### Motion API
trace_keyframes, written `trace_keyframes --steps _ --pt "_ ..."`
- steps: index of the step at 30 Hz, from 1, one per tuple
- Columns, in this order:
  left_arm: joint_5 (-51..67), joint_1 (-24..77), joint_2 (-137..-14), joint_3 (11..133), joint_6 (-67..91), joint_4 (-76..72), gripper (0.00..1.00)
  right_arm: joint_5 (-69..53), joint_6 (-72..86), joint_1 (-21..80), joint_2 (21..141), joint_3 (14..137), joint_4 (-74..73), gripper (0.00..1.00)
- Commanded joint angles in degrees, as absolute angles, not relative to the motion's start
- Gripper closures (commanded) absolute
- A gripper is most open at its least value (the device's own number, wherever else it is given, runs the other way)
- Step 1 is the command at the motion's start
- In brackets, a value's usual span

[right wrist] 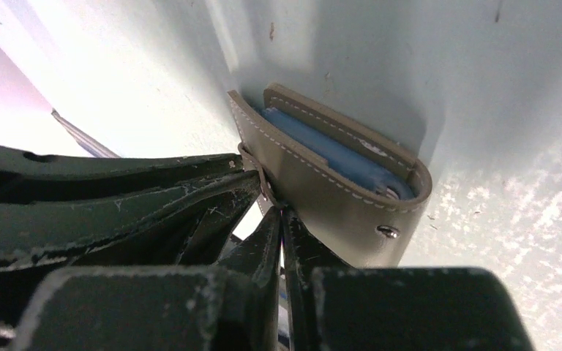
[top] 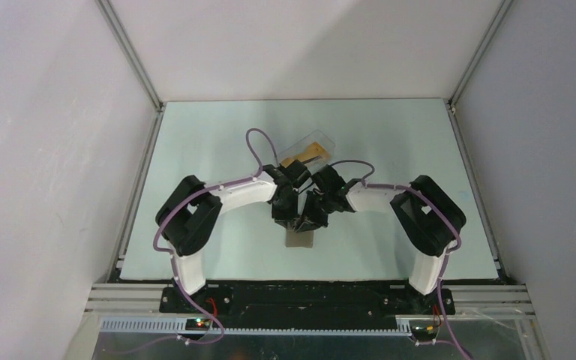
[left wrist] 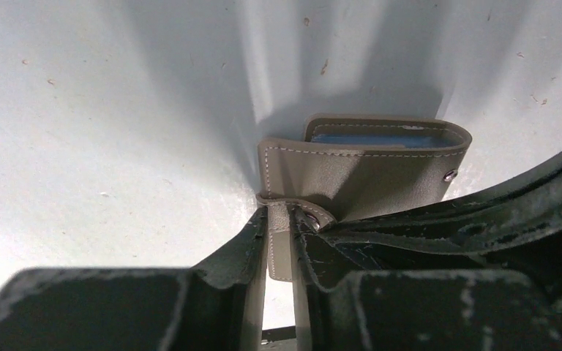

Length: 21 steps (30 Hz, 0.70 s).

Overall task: Put the credit cards into the card holder
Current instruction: Close the card holder at the center of the board.

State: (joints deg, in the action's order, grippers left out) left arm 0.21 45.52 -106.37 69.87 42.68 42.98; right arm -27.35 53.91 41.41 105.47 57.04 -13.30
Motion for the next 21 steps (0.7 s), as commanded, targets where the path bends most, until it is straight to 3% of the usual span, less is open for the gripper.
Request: trace_keyframes --steps 1,5,10,21 --pt "3.7 48.9 -109.2 67.1 44.9 36.3 0.78 -13.7 49.4 43.1 101.4 53.7 -12.8 0.90" --pt "3.4 48.2 -107.3 65.5 44.0 36.3 0.78 -15.7 49.4 41.6 96.7 53.6 -13.6 0.86" --pt "2.1 48.0 -103.7 64.9 42.3 36.3 0.77 -17.1 49.1 39.9 94.0 53.7 -14.5 0.68" --pt "0.7 47.4 -98.1 64.7 38.0 36.4 0.70 -24.3 49.5 39.3 98.4 53.6 -10.2 0.67"
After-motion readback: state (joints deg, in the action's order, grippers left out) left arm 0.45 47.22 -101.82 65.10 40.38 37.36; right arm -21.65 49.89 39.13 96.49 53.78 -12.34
